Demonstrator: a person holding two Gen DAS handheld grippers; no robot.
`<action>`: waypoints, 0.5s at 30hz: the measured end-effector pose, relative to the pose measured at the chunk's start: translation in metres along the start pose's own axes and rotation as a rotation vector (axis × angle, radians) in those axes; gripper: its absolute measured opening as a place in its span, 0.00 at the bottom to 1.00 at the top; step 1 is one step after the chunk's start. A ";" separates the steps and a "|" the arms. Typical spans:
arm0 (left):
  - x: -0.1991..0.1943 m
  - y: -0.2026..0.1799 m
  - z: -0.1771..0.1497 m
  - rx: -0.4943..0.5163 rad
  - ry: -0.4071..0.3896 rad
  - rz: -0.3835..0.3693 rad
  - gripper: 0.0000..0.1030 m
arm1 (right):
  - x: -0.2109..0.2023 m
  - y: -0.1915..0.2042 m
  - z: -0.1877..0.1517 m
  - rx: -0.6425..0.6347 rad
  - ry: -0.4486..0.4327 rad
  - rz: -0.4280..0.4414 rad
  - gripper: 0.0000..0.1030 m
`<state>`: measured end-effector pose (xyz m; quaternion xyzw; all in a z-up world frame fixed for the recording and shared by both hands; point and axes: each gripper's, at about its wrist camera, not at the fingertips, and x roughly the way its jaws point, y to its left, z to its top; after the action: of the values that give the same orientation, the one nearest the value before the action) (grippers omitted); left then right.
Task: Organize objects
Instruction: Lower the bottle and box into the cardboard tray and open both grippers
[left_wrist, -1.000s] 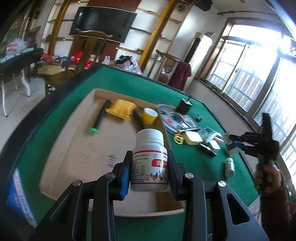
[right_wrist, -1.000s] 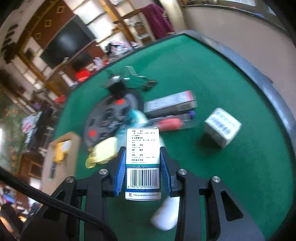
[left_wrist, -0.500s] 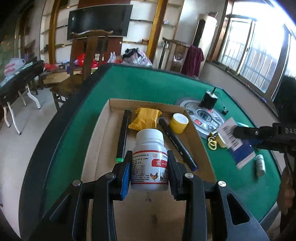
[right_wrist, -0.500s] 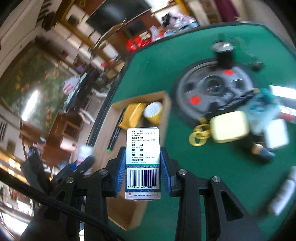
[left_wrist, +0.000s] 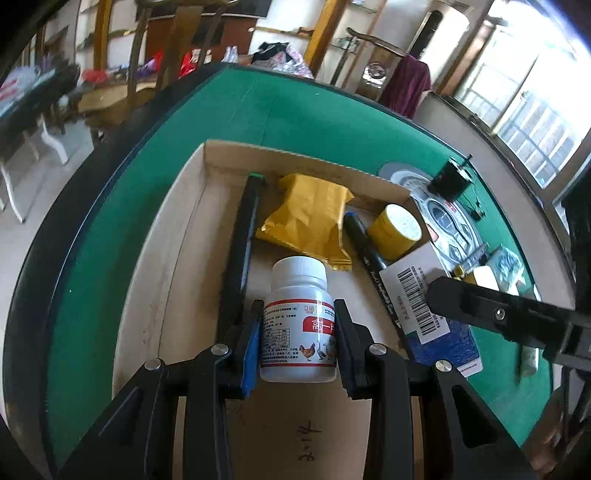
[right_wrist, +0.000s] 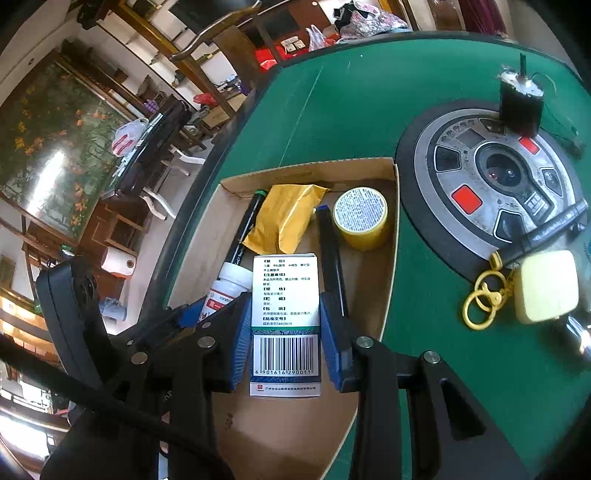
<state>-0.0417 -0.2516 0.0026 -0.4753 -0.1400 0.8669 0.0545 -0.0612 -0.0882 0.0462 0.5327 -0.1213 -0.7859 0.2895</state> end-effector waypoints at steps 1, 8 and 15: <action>-0.001 0.004 0.000 -0.019 -0.002 -0.001 0.29 | 0.002 0.001 0.001 -0.003 0.001 -0.006 0.32; -0.017 0.018 -0.003 -0.098 -0.064 -0.085 0.37 | 0.014 0.005 0.006 -0.017 0.017 -0.037 0.31; -0.069 0.028 -0.021 -0.177 -0.198 -0.157 0.54 | 0.024 0.009 0.010 -0.054 0.031 -0.086 0.32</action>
<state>0.0144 -0.2898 0.0396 -0.3782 -0.2574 0.8868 0.0661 -0.0734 -0.1110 0.0361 0.5414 -0.0726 -0.7924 0.2715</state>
